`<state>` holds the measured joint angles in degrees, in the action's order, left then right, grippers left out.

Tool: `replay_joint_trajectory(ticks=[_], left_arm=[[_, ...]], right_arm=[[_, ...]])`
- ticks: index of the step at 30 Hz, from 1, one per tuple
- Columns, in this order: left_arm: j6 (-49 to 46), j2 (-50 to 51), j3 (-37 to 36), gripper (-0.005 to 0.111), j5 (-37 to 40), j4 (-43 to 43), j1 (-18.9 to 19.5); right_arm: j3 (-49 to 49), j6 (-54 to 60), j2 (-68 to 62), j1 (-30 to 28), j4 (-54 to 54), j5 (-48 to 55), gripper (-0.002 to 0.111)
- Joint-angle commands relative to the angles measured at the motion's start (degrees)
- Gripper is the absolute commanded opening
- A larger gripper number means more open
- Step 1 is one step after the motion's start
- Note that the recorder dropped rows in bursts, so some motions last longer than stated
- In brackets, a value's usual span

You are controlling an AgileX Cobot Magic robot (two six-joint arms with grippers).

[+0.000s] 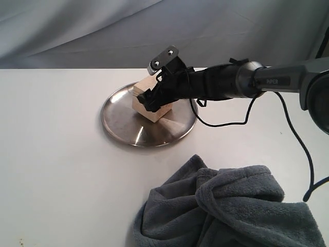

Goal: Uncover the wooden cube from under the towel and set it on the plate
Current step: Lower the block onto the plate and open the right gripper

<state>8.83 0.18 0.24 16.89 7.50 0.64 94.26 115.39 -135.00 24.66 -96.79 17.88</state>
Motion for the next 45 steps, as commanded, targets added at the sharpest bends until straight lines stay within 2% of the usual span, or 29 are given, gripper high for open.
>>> replay_joint_trajectory(ticks=[1, 15, 17, 20, 23, 26, 28, 30, 39, 41, 45], left_arm=[[0.0, -0.2, -0.2, 0.000, -0.4, 0.0, -0.2], [0.0, -0.2, -0.2, 0.000, -0.4, 0.0, -0.2], [0.0, -0.2, -0.2, 0.000, -0.4, 0.0, -0.2], [0.0, -0.2, -0.2, 0.000, -0.4, 0.0, -0.2], [0.0, -0.2, -0.2, 0.000, -0.4, 0.0, -0.2], [0.0, -0.2, -0.2, 0.000, -0.4, 0.0, -0.2], [0.0, -0.2, -0.2, 0.000, -0.4, 0.0, -0.2], [0.0, -0.2, -0.2, 0.000, -0.4, 0.0, -0.2], [0.0, -0.2, -0.2, 0.000, -0.4, 0.0, -0.2], [0.0, -0.2, -0.2, 0.000, -0.4, 0.0, -0.2], [0.0, -0.2, -0.2, 0.000, -0.4, 0.0, -0.2]], right_arm=[[0.5, -0.3, 0.7, 0.4, 0.4, 0.0, 0.000], [0.5, -5.0, 0.7, 1.4, 5.5, -2.2, 0.000], [0.5, -6.2, 0.7, 1.4, 7.9, -2.2, 0.003], [0.5, -7.0, 0.7, 1.5, 10.6, -2.2, 0.020], [0.5, -7.7, 0.7, 1.5, 10.6, -2.2, 0.051], [0.5, -7.9, 0.7, 1.6, 10.6, -2.2, 0.089], [0.5, -7.9, 0.7, 2.0, 10.6, -2.3, 0.101], [0.5, -7.9, 0.7, 2.2, 10.6, -2.3, 0.104], [0.5, -7.9, 1.5, 2.8, 10.6, -4.6, 0.104], [0.5, -9.9, 2.7, 2.8, 10.0, -7.5, 0.104], [0.5, -13.4, 5.6, 2.8, 9.6, -6.7, 0.104]])
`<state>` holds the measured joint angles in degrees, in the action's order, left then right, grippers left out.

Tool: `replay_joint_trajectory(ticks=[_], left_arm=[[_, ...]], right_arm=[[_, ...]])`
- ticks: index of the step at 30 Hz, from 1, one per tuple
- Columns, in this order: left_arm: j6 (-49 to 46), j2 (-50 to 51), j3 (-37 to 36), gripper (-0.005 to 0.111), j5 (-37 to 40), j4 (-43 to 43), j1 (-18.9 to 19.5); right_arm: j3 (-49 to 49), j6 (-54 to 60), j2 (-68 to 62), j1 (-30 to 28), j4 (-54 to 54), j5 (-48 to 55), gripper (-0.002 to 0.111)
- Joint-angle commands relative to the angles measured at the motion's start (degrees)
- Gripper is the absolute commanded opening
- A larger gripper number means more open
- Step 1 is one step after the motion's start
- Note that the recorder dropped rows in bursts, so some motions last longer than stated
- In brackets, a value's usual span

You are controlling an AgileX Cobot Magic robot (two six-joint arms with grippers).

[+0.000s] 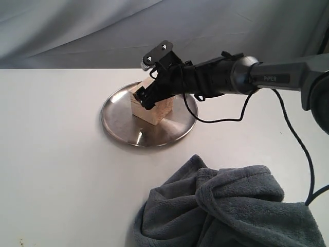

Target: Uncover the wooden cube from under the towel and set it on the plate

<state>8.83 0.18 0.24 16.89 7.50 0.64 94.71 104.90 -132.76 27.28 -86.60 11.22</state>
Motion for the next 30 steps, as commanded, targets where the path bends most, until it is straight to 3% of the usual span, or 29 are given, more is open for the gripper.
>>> replay_joint_trajectory(ticks=[1, 8, 18, 30], left_arm=[[0.0, -0.2, -0.2, 0.000, -0.4, 0.0, -0.2], [0.0, -0.2, -0.2, 0.000, -0.4, 0.0, -0.2], [0.0, -0.2, -0.2, 0.000, -0.4, 0.0, -0.2], [0.0, -0.2, -0.2, 0.000, -0.4, 0.0, -0.2]], right_arm=[[0.1, -3.3, 4.1, 0.2, -0.5, 1.1, 0.104], [0.1, -9.1, 9.7, 0.2, 3.6, 7.8, 0.104], [-4.7, -37.7, 23.2, -2.2, 40.3, 11.4, 0.103], [-15.4, -41.3, 41.1, -13.3, 45.1, 25.8, 0.100]])
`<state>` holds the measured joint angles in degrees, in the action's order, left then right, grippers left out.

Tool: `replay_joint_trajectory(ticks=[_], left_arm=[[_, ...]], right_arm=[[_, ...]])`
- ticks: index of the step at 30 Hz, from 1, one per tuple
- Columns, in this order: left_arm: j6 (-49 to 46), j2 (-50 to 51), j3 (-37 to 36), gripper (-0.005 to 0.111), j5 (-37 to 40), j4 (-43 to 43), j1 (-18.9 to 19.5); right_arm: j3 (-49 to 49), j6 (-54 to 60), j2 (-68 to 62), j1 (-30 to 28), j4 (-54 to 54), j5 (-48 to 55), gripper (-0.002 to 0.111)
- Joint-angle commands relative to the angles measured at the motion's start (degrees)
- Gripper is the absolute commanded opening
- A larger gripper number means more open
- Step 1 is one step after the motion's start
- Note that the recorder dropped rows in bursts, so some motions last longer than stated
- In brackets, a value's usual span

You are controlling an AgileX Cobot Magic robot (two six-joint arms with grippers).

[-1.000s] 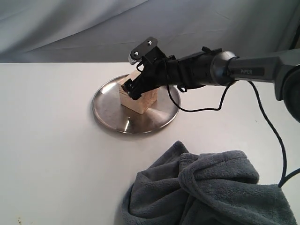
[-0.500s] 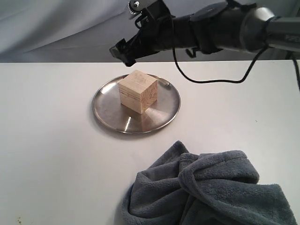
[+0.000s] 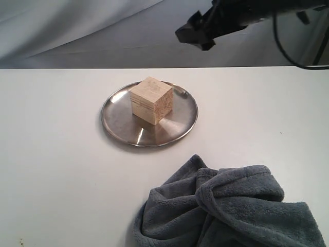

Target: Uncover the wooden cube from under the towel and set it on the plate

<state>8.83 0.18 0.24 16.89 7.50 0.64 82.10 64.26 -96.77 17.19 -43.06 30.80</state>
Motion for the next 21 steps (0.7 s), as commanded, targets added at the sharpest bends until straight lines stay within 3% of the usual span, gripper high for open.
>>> replay_joint_trajectory(ticks=[1, 5, 7, 9, 17, 21], left_arm=[[0.0, -0.2, -0.2, 0.000, -0.4, 0.0, -0.2], [0.0, -0.2, -0.2, 0.000, -0.4, 0.0, -0.2], [0.0, -0.2, -0.2, 0.000, -0.4, 0.0, -0.2], [0.0, -0.2, -0.2, 0.000, -0.4, 0.0, -0.2], [0.0, -0.2, -0.2, 0.000, -0.4, 0.0, -0.2], [0.0, -0.2, -0.2, 0.000, -0.4, 0.0, -0.2]], right_arm=[[-3.4, -0.7, 6.6, -4.2, 2.0, 7.7, 0.100], [-6.0, -7.7, 12.6, -7.2, 8.7, 12.6, 0.096], [-6.7, -11.0, 15.3, -8.0, 13.4, 16.3, 0.087], [-7.0, -13.9, 18.0, -8.3, 17.3, 18.1, 0.074], [-7.1, -21.2, 29.6, -8.6, 17.8, 29.8, 0.002], [-11.0, -24.5, 36.9, -8.6, 16.4, 29.9, 0.000]])
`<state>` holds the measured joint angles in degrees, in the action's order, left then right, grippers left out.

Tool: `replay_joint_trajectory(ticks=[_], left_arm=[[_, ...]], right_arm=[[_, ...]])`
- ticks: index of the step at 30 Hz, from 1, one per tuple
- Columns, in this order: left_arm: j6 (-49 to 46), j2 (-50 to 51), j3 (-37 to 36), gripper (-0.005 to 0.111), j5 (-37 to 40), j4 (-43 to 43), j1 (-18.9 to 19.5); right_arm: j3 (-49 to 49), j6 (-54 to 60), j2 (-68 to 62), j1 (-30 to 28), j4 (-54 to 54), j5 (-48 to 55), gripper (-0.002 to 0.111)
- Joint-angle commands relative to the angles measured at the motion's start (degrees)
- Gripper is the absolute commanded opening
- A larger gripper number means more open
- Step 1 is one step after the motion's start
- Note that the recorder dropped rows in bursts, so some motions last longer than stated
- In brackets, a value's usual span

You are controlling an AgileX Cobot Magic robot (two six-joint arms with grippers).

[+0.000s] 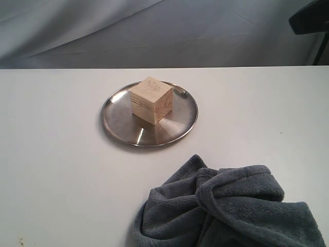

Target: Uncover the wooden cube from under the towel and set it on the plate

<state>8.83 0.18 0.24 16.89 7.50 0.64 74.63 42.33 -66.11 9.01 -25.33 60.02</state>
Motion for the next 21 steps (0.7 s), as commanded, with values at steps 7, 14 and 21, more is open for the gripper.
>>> replay_joint_trajectory(ticks=[7, 14, 21], left_arm=[[0.0, -0.2, -0.2, 0.000, -0.4, 0.0, -0.2], [0.0, -0.2, -0.2, 0.000, -0.4, 0.0, -0.2], [0.0, -0.2, -0.2, 0.000, -0.4, 0.0, -0.2]], right_arm=[[-22.4, -10.4, 28.7, -0.4, -2.5, -15.9, 0.000], [-44.3, -11.2, 55.2, -0.4, -2.5, -25.4, 0.000], [-45.4, -11.2, 63.9, -0.4, -1.1, -24.6, 0.000]])
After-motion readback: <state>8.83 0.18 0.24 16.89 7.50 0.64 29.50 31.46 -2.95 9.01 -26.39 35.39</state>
